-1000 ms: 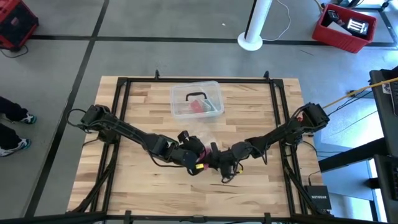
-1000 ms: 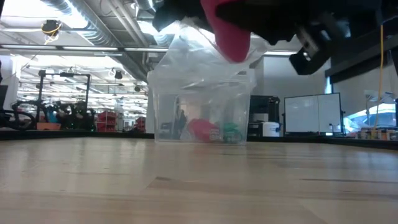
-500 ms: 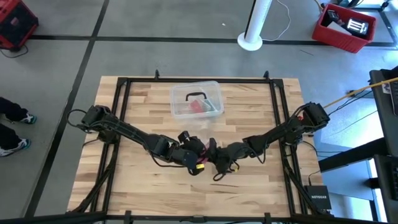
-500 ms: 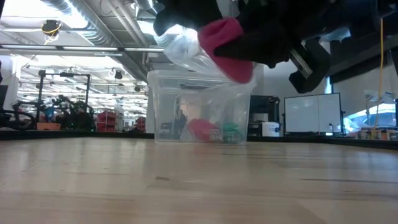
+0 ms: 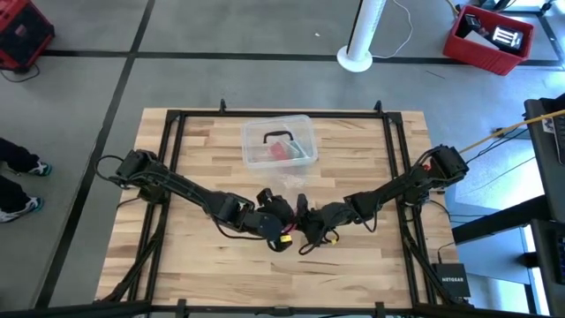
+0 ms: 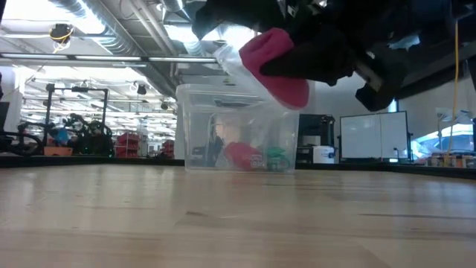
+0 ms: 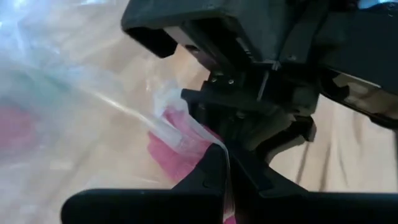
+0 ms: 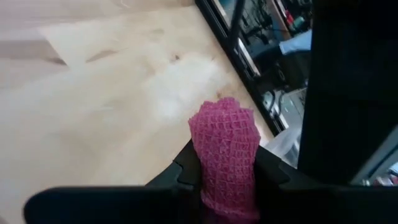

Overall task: Roll bandage
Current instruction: Put the rolled pink bandage into the transparent zip bag

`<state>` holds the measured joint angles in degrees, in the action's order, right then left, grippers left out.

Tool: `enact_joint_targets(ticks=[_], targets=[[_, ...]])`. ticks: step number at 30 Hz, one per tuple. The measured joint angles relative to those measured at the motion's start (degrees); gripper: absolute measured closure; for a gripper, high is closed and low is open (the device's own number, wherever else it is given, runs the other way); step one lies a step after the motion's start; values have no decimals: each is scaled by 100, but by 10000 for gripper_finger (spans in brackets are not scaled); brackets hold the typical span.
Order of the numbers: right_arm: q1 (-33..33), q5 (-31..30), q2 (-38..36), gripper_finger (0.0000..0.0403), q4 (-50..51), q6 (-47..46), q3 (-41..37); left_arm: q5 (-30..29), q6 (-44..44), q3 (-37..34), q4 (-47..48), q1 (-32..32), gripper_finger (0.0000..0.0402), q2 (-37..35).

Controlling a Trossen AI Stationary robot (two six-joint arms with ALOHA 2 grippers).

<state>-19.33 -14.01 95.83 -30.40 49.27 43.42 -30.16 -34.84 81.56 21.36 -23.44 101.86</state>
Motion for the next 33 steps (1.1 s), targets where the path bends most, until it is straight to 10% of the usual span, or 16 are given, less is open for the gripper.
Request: enact_joint_targets(ticks=[11, 18, 33], targets=[[-341, 1773, 88, 330, -385, -174, -26, 611, -364, -152, 118, -50, 401, 358], [-533, 1882, 98, 328, -486, 1180, 86, 772, -255, -164, -86, -80, 401, 403], [-616, 1952, 649, 330, -290, 664, 247, 905, -287, -71, -653, -262, 401, 344]])
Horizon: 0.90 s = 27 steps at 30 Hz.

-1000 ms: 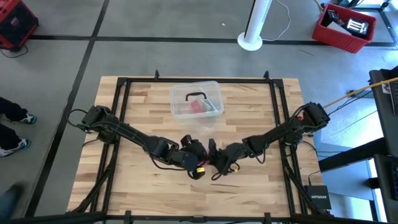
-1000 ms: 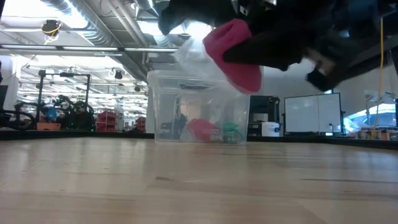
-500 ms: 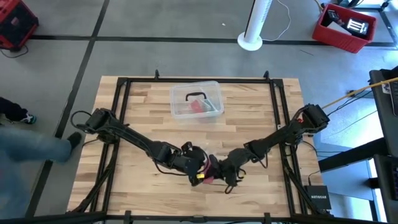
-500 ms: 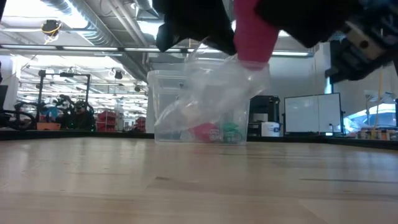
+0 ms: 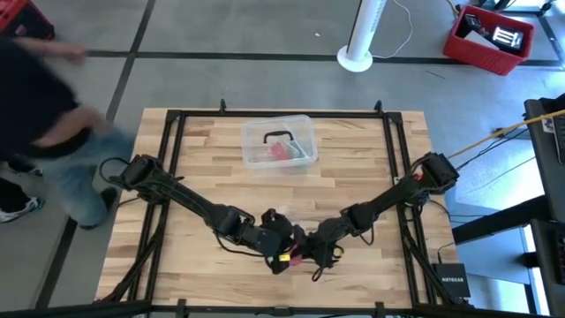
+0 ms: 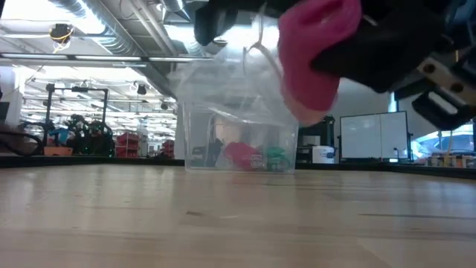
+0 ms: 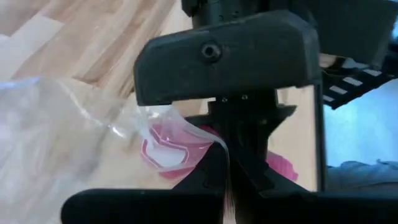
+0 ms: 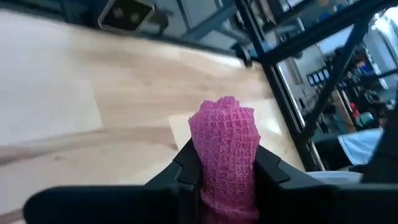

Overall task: Roll bandage
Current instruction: Put the rolled pink bandage into the transparent zip bag

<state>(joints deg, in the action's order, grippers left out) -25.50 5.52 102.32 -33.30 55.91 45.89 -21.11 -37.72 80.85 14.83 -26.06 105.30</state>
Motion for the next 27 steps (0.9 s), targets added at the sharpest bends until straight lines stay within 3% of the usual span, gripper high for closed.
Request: enact_joint_targets(ticks=[5, 11, 14, 20, 27], targets=[[-7, -691, 33, 330, -11, 333, -4, 210, -23, -14, -83, -83, 401, 12], [-4, -439, -41, 330, 9, 133, -2, 169, -53, -16, 10, -219, 401, 12], [-4, -1191, -73, 330, 7, -46, -4, 113, -214, -16, 228, -223, 401, 12], [4, -1917, -124, 330, 21, -678, -15, -11, -537, -14, 513, -223, 401, -7], [162, -1488, 101, 330, 117, -1553, 9, -595, -273, -43, 468, -180, 401, 34]])
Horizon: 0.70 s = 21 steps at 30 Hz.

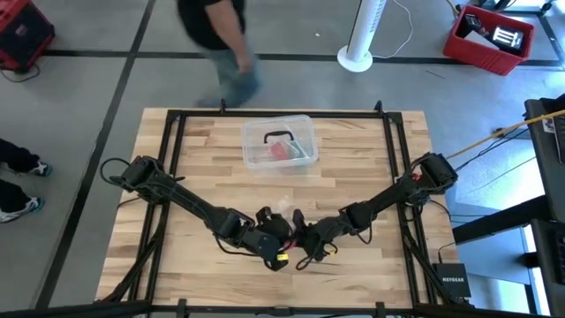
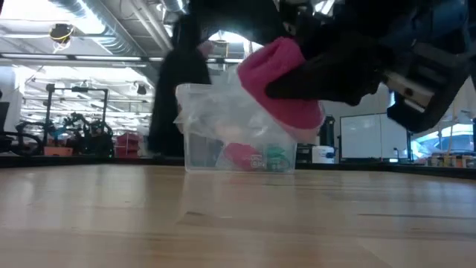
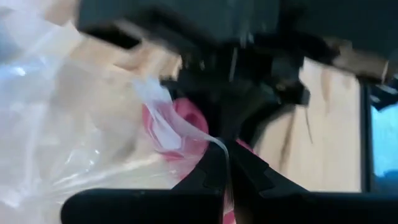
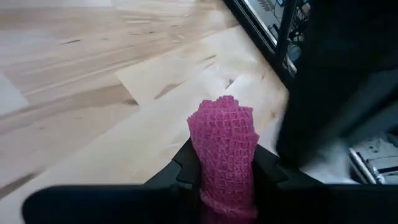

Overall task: Roll bandage
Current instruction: Put the rolled pink bandage into the transparent zip bag

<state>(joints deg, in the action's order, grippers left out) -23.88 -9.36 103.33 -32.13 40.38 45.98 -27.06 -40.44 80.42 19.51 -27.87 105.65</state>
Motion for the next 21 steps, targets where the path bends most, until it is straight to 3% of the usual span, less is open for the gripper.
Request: enact_joint_targets(ticks=[4, 8, 13, 21], targets=[[2, 40, 195, 330, -2, -263, -2, -141, -63, -39, 109, 209, 398, 0], [51, 91, 335, 330, 134, -816, -24, -158, -282, -35, 506, 443, 360, -11], [92, 93, 376, 330, 173, -1041, -18, 473, 39, -30, 970, 453, 299, -20], [271, 120, 386, 330, 3, -1865, -24, -707, -873, -35, 2379, -378, 280, 268]])
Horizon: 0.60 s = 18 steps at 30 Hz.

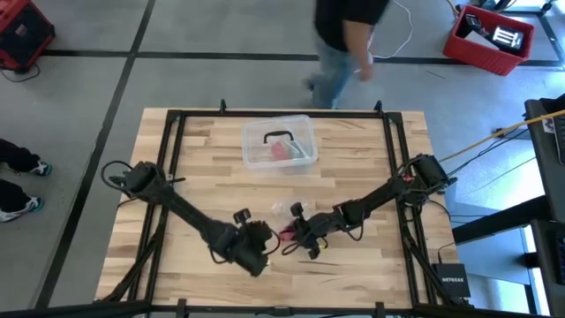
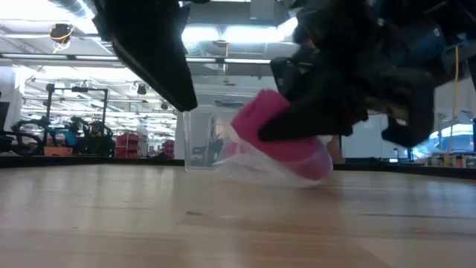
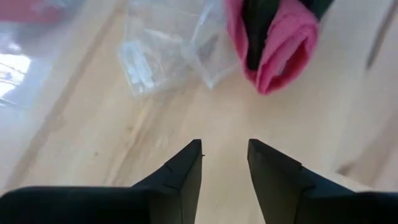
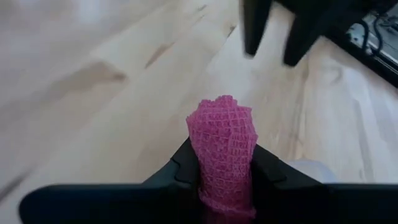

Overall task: Roll bandage
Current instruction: Put the rolled pink bandage into the transparent zip bag

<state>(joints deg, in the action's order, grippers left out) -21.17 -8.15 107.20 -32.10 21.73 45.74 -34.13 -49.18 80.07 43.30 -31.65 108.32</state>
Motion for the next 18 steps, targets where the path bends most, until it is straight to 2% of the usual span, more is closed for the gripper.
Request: enact_joint_targets(ticks=[4, 9, 12, 18], targets=[[99, 129, 0, 330, -297, -389, 2, -706, -325, -213, -395, -193, 287, 315], [223, 332, 0, 330, -436, -812, 4, -1169, -1516, -1186, -963, -135, 294, 241], [225, 336, 0, 330, -426, -998, 2, -1306, -1306, -1889, -2185, -126, 299, -41], [214, 322, 0, 330, -438, -1149, 2, -1238, -59, -3452, -5616, -77, 300, -390]])
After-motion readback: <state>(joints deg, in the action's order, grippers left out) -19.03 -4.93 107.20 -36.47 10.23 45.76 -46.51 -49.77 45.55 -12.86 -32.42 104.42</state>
